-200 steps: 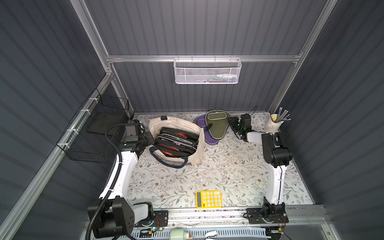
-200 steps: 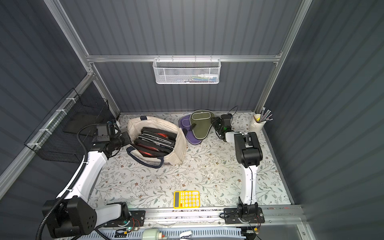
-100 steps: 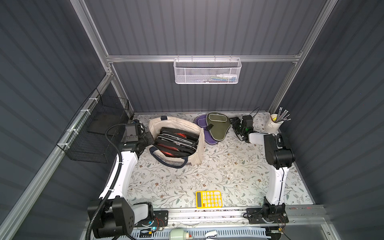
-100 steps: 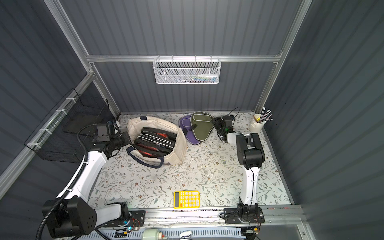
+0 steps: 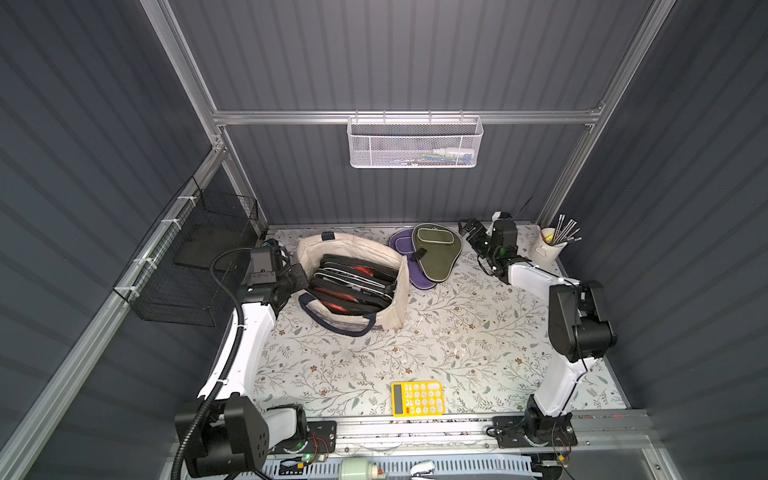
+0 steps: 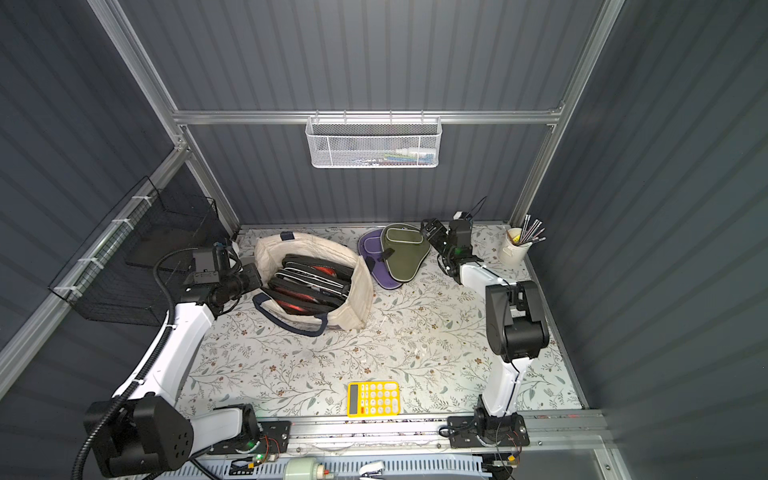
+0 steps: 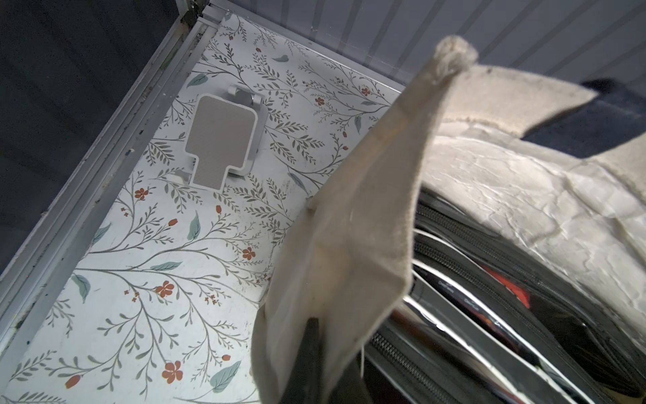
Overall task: Remove the ping pong set from the canvas bag
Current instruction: Place the ping pong set at the ping pong set.
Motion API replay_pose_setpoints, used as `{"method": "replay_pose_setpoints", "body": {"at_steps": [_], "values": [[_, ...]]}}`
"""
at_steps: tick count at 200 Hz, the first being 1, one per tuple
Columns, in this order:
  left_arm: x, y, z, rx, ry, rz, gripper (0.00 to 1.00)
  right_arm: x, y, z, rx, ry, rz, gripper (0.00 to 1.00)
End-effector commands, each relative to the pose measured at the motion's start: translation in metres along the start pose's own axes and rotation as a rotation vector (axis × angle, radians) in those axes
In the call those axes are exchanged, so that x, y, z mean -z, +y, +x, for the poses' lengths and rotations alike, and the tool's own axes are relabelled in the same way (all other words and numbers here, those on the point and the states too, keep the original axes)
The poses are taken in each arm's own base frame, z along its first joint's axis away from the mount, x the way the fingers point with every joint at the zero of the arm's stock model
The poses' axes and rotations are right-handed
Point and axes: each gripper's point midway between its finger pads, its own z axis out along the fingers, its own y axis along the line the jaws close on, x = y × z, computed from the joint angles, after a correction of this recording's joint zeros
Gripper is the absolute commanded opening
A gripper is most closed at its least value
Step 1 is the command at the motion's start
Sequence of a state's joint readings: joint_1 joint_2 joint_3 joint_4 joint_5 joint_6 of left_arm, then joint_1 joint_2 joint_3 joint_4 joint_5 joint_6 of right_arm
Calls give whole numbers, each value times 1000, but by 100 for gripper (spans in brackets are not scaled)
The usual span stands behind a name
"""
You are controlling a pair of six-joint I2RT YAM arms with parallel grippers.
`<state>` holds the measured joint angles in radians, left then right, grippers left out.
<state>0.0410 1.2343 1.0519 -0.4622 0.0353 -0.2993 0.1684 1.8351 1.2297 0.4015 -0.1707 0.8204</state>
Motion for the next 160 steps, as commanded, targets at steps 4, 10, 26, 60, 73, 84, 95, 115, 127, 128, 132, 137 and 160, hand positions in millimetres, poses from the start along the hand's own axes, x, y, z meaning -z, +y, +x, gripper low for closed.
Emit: {"method": "replay_pose_setpoints", "body": {"at_steps": [4, 10, 26, 60, 73, 84, 95, 115, 127, 128, 132, 137, 160], "values": [[0, -1, 9, -11, 25, 24, 0, 26, 59, 18, 205, 76, -126, 99], [-1, -2, 10, -11, 30, 31, 0, 32, 72, 22, 239, 88, -147, 99], [-3, -4, 13, -12, 44, 45, 0, 49, 110, 38, 361, 132, -222, 99], [-13, -3, 29, -7, 112, 52, 0, 93, 189, 93, 612, 249, -387, 98], [-17, -2, 38, -11, 145, 43, 0, 108, 210, 115, 688, 290, -442, 97], [-21, -2, 45, -20, 174, 32, 0, 121, 225, 133, 762, 317, -469, 97], [-25, -2, 53, -30, 206, 17, 0, 134, 239, 151, 820, 349, -502, 96], [-32, -1, 64, -39, 257, 3, 0, 148, 255, 177, 894, 403, -542, 95], [-36, -1, 71, -41, 288, -4, 0, 153, 261, 193, 927, 448, -562, 95], [-36, -1, 71, -40, 289, -4, 0, 153, 262, 195, 929, 452, -565, 94], [-38, -1, 74, -41, 299, -5, 0, 154, 263, 199, 939, 463, -568, 94], [-39, -2, 77, -43, 311, -7, 0, 155, 265, 205, 956, 477, -572, 94], [-42, 2, 82, -51, 336, -27, 0, 158, 271, 238, 1034, 549, -587, 92]]}}
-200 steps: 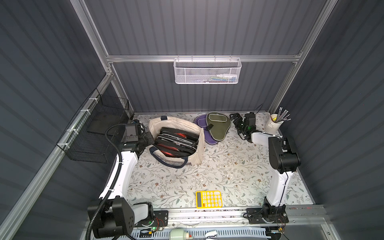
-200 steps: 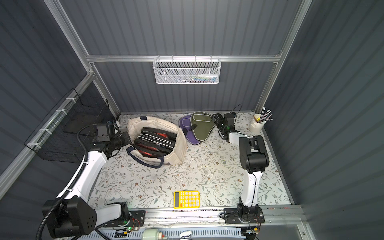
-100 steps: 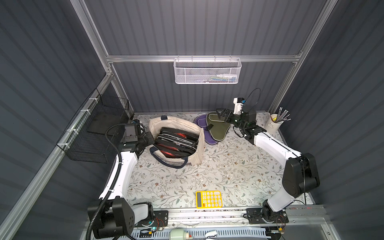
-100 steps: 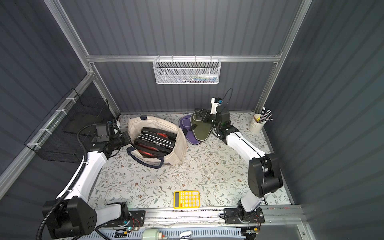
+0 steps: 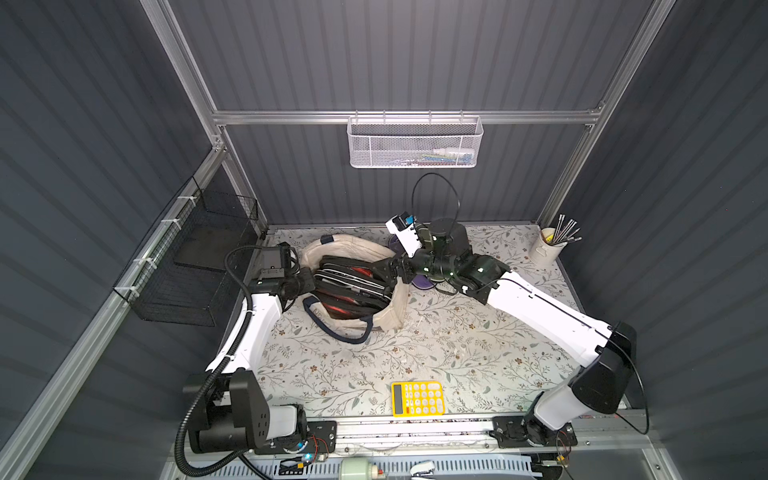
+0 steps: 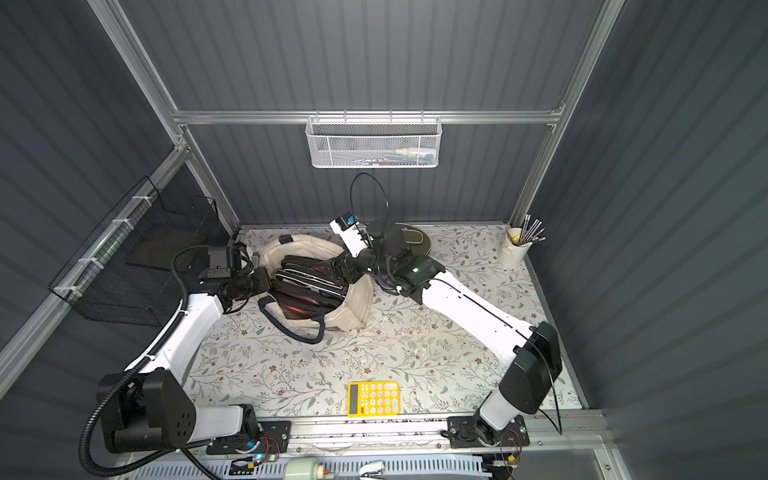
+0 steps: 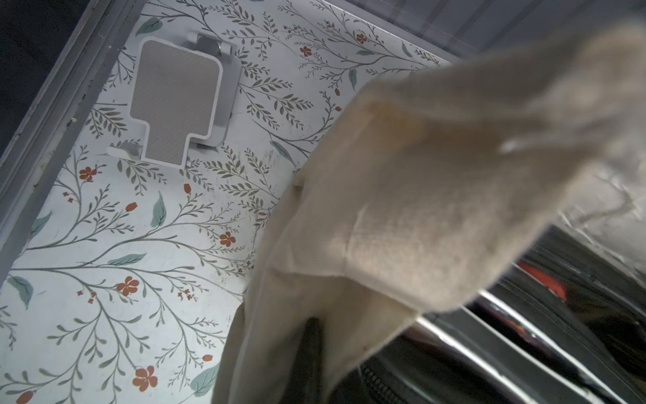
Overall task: Remove the ping pong set from the canvas bag
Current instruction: Place the ping pong set at the ping pong set, then pick up the ping pong set from the canvas bag.
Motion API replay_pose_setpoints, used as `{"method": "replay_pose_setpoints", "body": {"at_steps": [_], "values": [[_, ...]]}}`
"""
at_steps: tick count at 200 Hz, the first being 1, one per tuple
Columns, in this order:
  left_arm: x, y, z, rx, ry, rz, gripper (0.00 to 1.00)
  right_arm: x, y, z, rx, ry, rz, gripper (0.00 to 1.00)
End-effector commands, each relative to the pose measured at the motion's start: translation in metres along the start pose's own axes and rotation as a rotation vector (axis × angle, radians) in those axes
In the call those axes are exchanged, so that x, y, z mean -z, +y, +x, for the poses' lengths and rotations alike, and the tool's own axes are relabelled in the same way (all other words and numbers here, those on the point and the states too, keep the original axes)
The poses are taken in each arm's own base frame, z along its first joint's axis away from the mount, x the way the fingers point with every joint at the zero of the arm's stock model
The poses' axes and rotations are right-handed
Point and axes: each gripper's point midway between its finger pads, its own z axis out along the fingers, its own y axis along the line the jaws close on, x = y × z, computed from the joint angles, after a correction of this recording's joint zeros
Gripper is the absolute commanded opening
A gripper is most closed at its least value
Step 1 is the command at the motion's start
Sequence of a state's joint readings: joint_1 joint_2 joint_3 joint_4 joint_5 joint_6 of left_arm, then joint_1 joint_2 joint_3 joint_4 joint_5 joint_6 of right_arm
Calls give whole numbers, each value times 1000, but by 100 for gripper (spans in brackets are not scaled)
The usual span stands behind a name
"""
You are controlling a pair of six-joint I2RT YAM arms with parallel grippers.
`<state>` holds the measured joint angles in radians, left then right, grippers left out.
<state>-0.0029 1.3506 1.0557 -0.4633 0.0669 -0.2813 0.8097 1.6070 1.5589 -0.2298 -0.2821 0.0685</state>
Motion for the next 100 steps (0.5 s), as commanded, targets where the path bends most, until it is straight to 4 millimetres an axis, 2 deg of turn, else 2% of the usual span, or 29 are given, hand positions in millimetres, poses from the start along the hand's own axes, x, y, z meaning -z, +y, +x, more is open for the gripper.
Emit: {"method": "replay_pose_setpoints", "body": {"at_steps": [1, 20, 45, 70, 100], "values": [[-15, 11, 52, -8, 208, -50, 0, -21, 16, 34, 88, 156, -15, 92], [-16, 8, 53, -6, 214, -34, 0, -40, 27, 55, 121, 241, -26, 91], [-15, 1, 52, -14, 206, -2, 0, -61, 27, 65, 132, 284, -19, 86], [-14, 1, 52, -17, 205, -3, 0, -80, 14, 62, 135, 289, 33, 80], [-13, 2, 52, -20, 204, -9, 0, -100, -14, 51, 90, 280, 81, 71]]}}
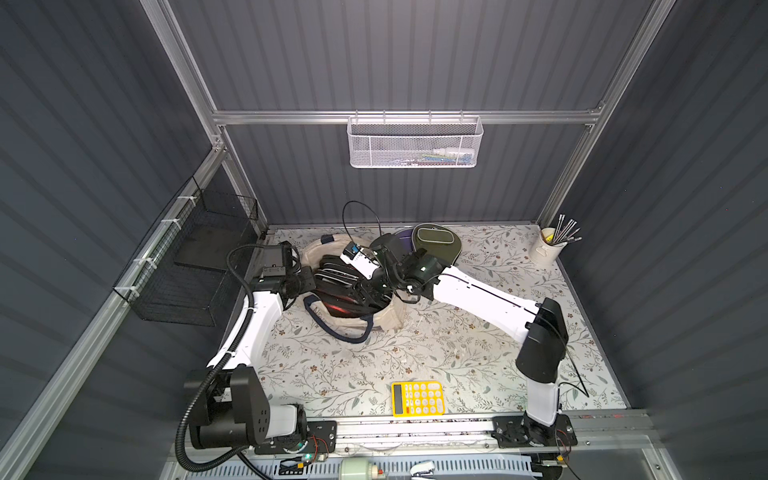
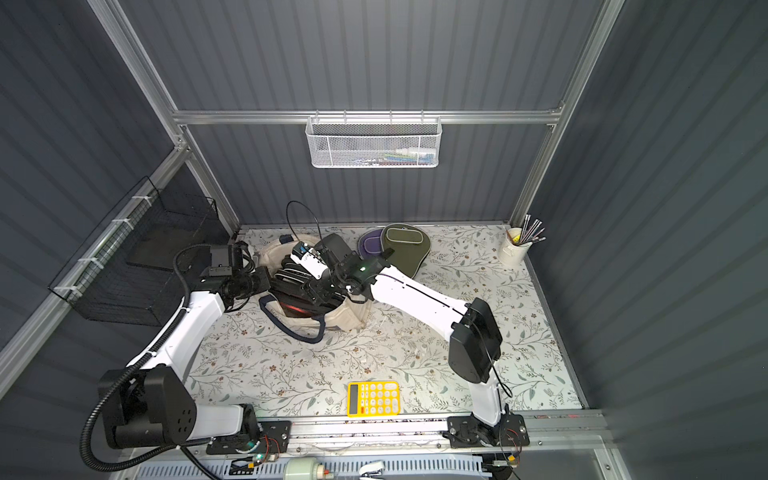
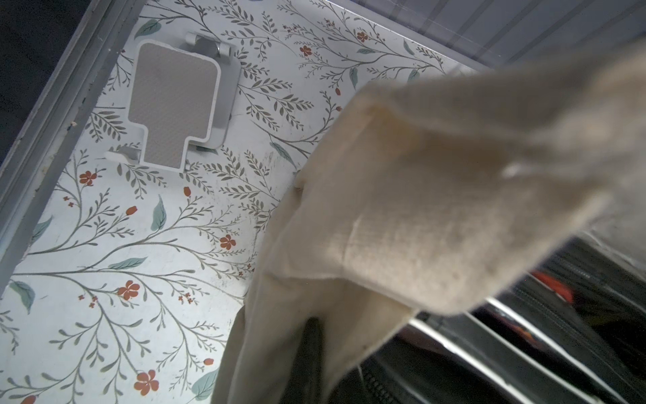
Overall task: Remove the ping pong set from the canvas bag
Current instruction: Pick up the ping pong set from the canvas bag.
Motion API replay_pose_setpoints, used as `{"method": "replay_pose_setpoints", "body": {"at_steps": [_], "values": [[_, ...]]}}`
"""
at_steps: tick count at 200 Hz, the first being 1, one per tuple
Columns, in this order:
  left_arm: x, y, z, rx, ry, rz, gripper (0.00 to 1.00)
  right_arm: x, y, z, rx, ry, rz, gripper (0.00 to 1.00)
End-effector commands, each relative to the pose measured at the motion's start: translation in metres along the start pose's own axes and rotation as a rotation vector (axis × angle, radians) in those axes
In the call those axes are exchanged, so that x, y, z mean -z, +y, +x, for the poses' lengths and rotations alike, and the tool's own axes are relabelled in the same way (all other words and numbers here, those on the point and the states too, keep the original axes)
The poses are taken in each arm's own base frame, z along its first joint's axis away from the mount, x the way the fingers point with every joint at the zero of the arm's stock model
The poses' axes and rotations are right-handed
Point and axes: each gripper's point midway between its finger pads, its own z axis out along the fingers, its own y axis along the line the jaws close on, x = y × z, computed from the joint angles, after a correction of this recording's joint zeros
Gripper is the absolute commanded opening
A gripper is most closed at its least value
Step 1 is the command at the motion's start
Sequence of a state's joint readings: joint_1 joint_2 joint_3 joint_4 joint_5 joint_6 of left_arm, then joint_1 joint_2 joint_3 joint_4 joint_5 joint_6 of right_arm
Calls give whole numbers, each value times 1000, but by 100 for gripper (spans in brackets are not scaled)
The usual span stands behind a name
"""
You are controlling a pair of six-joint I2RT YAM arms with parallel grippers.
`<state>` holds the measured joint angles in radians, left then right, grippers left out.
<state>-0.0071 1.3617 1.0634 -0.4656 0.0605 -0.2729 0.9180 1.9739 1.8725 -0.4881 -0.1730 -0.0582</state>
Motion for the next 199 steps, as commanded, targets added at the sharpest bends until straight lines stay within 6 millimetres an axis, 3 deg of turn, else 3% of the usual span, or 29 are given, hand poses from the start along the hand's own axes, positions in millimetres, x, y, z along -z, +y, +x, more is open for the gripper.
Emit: {"method": "replay_pose_setpoints", "body": {"at_steps": [1, 50, 103, 144, 199], "values": [[-11, 2, 52, -10, 198, -3, 0, 2, -30, -20, -34, -29, 65, 70], [-7, 2, 49, -16, 183, -8, 0, -23, -71, -22, -101, 6, 79, 61], [-3, 2, 45, -20, 166, -9, 0, -33, -69, -5, -100, 61, 54, 52], [-1, 0, 40, -20, 148, -3, 0, -15, -61, -16, -78, 16, 53, 52], [2, 1, 39, -22, 138, -6, 0, -34, -74, 4, -96, 83, 75, 52]]}}
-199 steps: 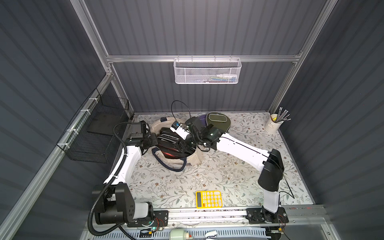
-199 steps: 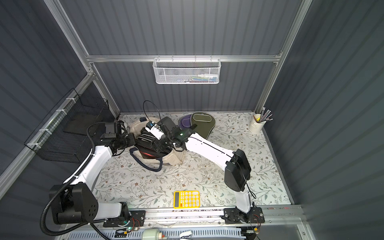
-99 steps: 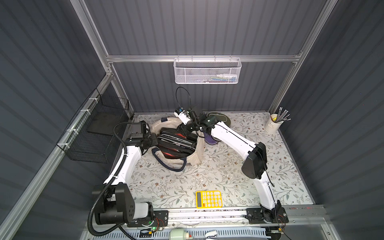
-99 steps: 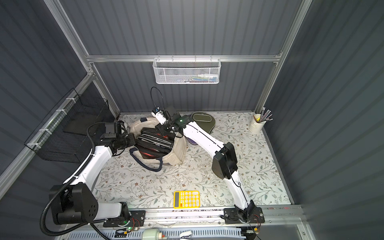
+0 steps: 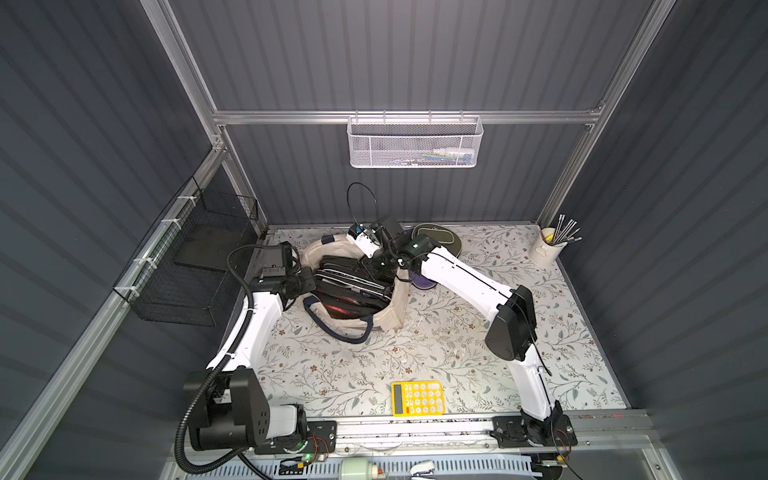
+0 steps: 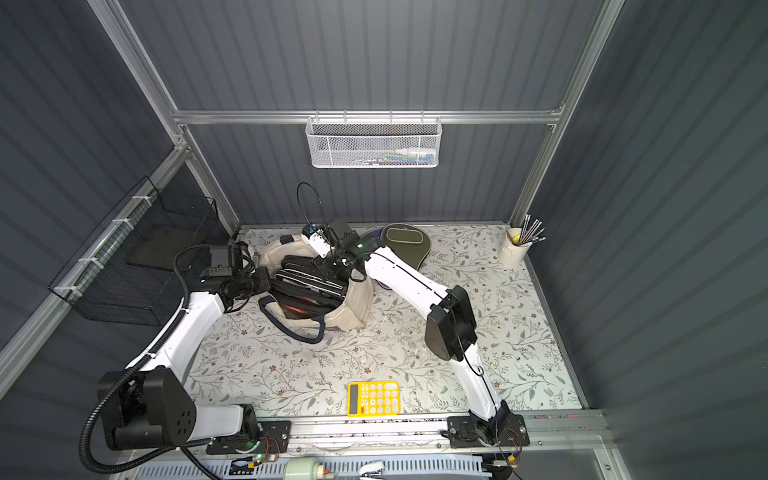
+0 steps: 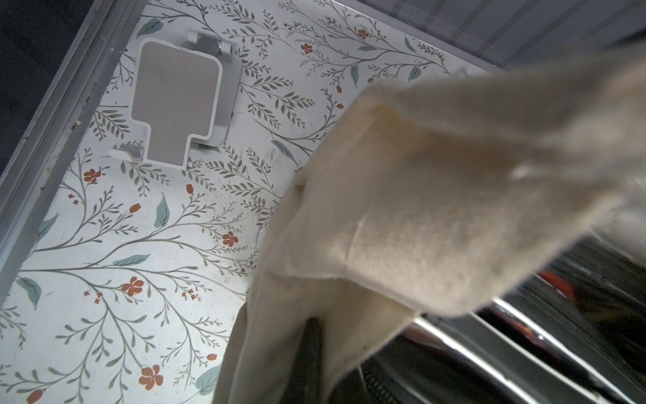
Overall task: Remove the ping pong set from the canvas bag
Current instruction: Pick up the ping pong set from the canvas bag.
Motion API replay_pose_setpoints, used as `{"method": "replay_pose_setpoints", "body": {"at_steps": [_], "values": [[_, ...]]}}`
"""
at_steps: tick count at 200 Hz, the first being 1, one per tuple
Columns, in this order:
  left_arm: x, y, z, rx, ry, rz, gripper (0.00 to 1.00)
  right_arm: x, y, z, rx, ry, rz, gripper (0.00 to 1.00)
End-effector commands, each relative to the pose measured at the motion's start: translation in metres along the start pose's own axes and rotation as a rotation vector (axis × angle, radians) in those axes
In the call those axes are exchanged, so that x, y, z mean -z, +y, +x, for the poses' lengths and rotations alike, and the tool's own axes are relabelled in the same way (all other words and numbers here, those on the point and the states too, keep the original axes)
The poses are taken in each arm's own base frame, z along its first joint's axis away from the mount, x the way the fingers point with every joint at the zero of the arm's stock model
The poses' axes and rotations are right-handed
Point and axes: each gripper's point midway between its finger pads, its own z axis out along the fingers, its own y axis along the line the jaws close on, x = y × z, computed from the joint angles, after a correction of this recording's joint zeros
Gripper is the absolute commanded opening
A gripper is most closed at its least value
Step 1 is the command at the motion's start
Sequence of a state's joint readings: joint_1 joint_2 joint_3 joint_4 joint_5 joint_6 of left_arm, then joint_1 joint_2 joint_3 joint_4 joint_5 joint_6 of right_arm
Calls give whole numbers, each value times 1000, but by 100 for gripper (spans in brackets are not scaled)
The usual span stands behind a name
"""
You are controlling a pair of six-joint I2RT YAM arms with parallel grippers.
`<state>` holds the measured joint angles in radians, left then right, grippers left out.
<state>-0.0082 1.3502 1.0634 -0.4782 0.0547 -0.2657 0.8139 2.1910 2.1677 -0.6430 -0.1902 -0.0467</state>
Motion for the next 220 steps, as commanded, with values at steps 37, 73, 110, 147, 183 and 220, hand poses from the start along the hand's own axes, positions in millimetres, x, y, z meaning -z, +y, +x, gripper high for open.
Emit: {"method": "replay_pose_setpoints", "body": {"at_steps": [37, 73, 110, 147, 183, 220], "values": [[0, 0, 37, -17, 131, -3, 0, -12, -34, 4, -39, 26, 56, 53], [2, 1, 36, -18, 124, -9, 0, -16, -53, 6, -51, 32, 96, 54], [3, 2, 35, -17, 122, -11, 0, -22, -56, 16, -24, 70, 116, 54], [4, 3, 33, -12, 112, -11, 0, -28, -50, 30, 53, 126, 146, 53], [5, 3, 31, -9, 105, -9, 0, -34, -55, 43, 71, 162, 174, 48], [5, 4, 31, -9, 104, -10, 0, -38, -59, 41, 66, 152, 188, 36]]}}
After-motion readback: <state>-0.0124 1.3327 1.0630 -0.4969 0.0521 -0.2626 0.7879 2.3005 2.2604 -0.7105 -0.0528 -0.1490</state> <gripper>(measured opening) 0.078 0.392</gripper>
